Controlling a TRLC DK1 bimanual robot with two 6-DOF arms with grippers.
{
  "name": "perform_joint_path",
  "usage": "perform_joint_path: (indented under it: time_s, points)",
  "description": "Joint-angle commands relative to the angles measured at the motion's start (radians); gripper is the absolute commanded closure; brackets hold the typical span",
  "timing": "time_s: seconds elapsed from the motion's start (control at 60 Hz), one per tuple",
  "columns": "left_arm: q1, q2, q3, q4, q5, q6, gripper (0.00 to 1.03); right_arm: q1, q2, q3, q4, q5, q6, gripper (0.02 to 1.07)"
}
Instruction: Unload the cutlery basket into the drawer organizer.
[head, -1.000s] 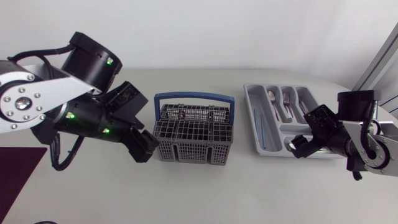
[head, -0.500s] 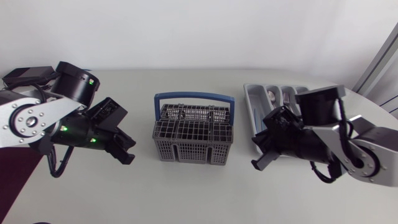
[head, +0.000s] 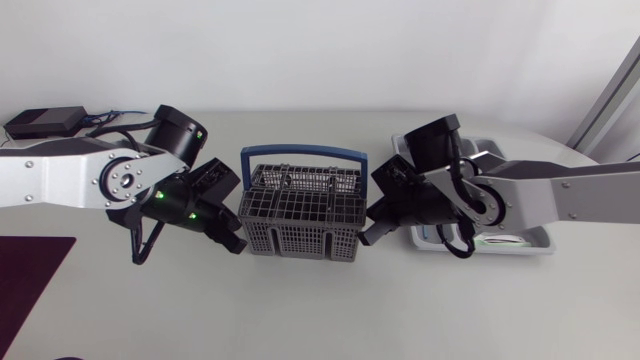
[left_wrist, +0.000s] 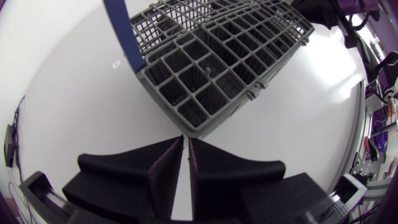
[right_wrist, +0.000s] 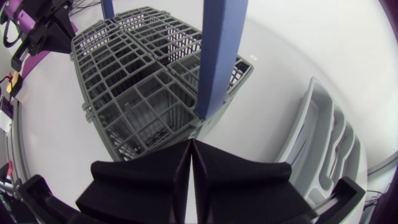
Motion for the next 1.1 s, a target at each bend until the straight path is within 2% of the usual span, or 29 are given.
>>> perform_joint_path:
  time_s: [0.0, 0.267, 0.483, 0.65, 0.783, 0.967, 1.083]
  points:
    - [-0.004, 0.040, 0.052, 0.015, 0.014, -0.014, 0.79, 0.007, 0.043, 0.046, 0.022, -0.008, 0.029, 1.01]
    - [-0.003, 0.067, 0.076, 0.018, 0.017, -0.012, 0.79, 0.001, 0.102, 0.109, 0.028, 0.001, 0.026, 1.01]
    - [-0.003, 0.066, 0.070, 0.016, 0.032, -0.012, 0.79, -0.014, 0.098, 0.097, 0.034, 0.016, 0.009, 1.01]
    - [0.053, -0.023, 0.047, -0.019, 0.041, 0.000, 0.79, -0.026, -0.046, 0.003, 0.033, 0.058, -0.017, 1.01]
    - [0.065, -0.152, 0.044, -0.071, 0.061, 0.000, 0.79, -0.026, -0.185, -0.034, -0.030, 0.061, -0.024, 1.01]
    - [0.011, -0.204, 0.072, -0.086, 0.073, -0.052, 0.79, 0.027, -0.244, -0.028, -0.062, 0.056, -0.003, 1.01]
    - [-0.023, -0.155, 0.087, -0.045, 0.073, -0.098, 0.79, 0.086, -0.213, -0.014, -0.041, 0.062, 0.029, 1.01]
